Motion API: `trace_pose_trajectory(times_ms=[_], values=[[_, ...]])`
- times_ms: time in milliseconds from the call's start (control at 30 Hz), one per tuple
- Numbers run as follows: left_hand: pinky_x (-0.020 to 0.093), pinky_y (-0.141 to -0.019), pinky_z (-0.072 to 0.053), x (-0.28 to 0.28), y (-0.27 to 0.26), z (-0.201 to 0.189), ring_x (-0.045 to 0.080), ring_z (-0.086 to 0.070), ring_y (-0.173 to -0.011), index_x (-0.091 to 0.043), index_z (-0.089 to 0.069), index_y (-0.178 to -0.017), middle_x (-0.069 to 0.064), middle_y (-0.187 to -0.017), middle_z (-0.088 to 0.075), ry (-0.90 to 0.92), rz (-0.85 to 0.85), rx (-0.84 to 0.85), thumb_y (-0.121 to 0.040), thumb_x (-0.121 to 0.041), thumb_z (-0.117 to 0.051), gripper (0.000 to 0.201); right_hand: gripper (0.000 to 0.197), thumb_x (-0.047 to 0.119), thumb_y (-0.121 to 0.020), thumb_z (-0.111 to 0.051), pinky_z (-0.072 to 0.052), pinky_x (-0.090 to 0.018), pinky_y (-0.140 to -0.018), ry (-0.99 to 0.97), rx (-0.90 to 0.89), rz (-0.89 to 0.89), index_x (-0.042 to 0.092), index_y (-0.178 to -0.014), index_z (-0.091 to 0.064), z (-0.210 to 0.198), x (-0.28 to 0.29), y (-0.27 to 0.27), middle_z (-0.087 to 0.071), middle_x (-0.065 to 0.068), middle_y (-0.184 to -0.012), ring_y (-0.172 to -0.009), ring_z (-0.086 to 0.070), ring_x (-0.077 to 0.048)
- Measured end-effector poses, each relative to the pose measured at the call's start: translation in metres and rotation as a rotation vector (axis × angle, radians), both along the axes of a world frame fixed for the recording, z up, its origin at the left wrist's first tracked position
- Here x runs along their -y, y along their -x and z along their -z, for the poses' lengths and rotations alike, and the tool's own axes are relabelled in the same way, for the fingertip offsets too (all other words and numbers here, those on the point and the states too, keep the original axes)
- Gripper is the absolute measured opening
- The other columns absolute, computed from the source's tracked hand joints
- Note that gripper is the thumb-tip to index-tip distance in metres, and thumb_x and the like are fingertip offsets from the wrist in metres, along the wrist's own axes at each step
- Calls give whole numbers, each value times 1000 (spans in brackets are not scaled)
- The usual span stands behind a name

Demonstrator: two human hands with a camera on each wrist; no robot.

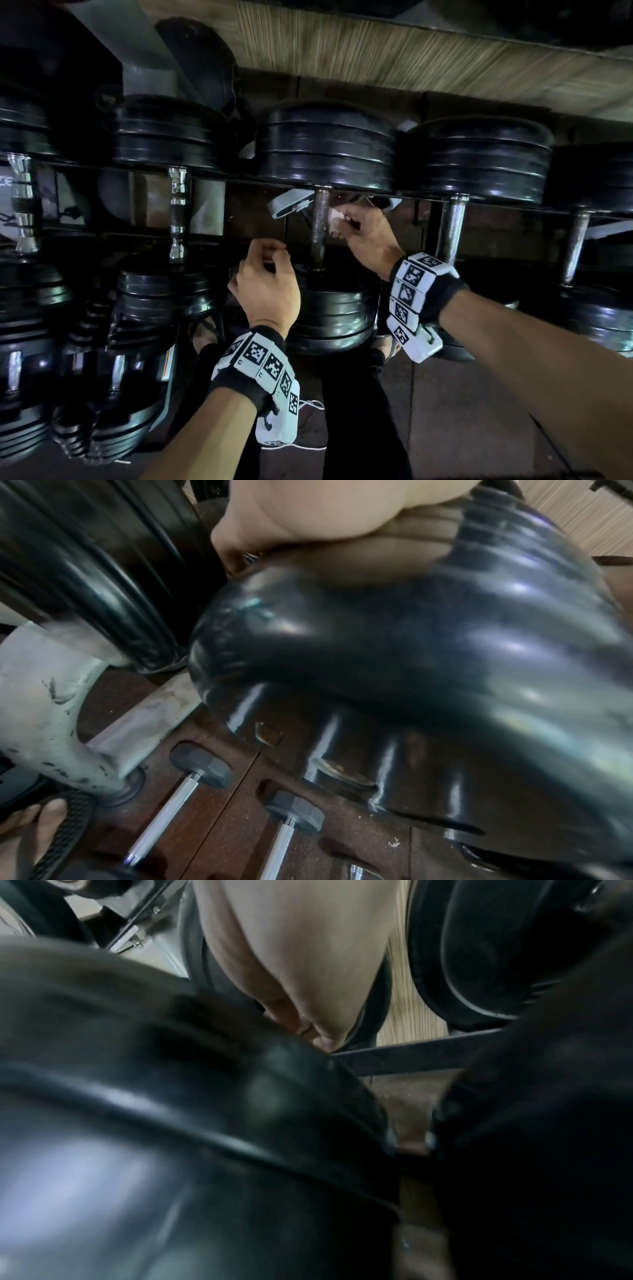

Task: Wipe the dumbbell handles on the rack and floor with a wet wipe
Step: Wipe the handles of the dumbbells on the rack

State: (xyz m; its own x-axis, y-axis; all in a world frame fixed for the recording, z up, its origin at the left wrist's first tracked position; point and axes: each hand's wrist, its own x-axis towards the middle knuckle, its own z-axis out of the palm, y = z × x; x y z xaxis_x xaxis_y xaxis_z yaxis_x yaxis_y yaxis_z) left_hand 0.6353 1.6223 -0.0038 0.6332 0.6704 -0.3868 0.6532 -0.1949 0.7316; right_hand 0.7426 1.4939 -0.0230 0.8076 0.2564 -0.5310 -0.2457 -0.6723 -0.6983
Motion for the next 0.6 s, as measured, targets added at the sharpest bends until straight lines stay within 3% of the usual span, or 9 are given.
trace_pose_trajectory(times_ms=[100, 167, 267, 300, 433, 500, 600], values=[[51, -104, -34, -1, 0, 1, 14, -60, -87, -33, -56, -82, -12, -78, -69, 1, 3, -11, -75, -45, -32, 28, 18, 5, -96, -53, -54, -41, -89, 31, 51, -45, 10, -96, -71, 9, -11, -13, -73, -9, -88, -87, -69, -25], [51, -104, -33, -1, 0, 2, 15, -61, -88, -33, -57, -83, -12, -79, -69, 1, -1, -22, -76, -43, -33, 27, 22, 4, -95, -52, -54, -42, -89, 20, 54, -64, 11, -100, -72, 13, -15, -15, -74, -9, -91, -88, -69, -25], [50, -105, -32, -1, 0, 2, 16, -61, -88, -32, -57, -83, -11, -79, -69, -1, -5, -33, -79, -37, -37, 21, 19, 7, -99, -57, -53, -20, -86, 40, 28, -71, 15, -106, -72, 6, -7, -7, -75, -7, -87, -80, -70, -14], [49, -104, -32, 0, 0, 2, 15, -60, -88, -33, -57, -83, -11, -79, -69, 0, -2, -35, -80, -36, -37, 20, 19, 8, -99, -57, -51, -18, -84, 48, 20, -63, 15, -109, -72, 5, -4, -5, -75, -7, -85, -79, -69, -12], [47, -103, -32, -1, -1, 1, 14, -59, -87, -33, -56, -83, -11, -78, -69, -3, 1, -46, -80, -35, -38, 19, 19, 7, -96, -52, -54, -35, -81, 90, 55, -69, 14, -90, -68, 9, -12, -10, -71, -9, -82, -82, -67, -25], [45, -103, -32, 0, -1, 1, 13, -58, -87, -34, -56, -83, -11, -77, -69, -3, 2, -50, -79, -35, -38, 18, 20, 6, -95, -51, -55, -36, -80, 95, 63, -47, 15, -85, -65, 12, -15, -8, -70, -9, -85, -83, -67, -28], [44, -103, -32, 0, 0, 0, 14, -59, -88, -33, -56, -84, -10, -79, -69, -5, 2, -49, -79, -35, -37, 19, 17, 12, -99, -57, -49, -20, -79, 110, 32, -37, 14, -103, -73, 7, -7, 8, -73, -5, -97, -89, -68, -19]])
